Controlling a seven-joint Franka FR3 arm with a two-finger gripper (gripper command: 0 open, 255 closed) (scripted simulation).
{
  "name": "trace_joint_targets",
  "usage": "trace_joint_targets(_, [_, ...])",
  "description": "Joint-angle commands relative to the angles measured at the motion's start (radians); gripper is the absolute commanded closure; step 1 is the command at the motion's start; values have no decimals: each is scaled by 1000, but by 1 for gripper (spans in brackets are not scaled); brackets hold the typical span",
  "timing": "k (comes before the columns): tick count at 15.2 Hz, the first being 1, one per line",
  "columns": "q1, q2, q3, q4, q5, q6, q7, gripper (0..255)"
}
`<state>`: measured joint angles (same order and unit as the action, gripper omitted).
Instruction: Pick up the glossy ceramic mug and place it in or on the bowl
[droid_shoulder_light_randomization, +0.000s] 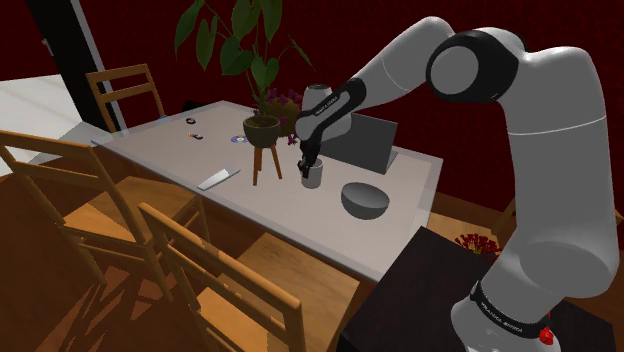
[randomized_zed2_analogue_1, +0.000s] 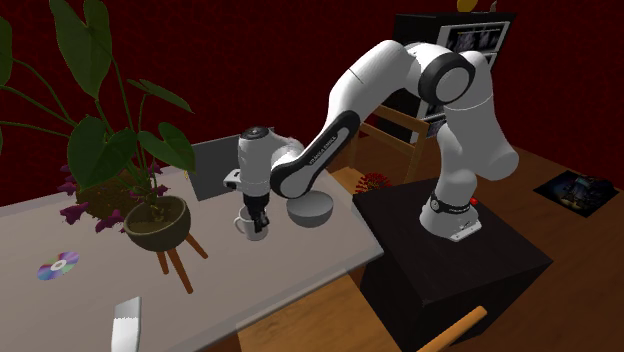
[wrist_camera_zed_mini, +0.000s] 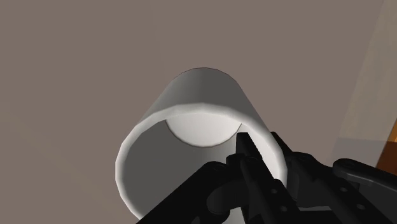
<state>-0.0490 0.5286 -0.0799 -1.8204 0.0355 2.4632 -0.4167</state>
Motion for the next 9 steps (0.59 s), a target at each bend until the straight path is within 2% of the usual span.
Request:
trace_joint_targets(1, [1,-16,-1,6,-2,-21,1,255])
trace_joint_targets(9, [4,-80,-5,24,-8,-103,4,255])
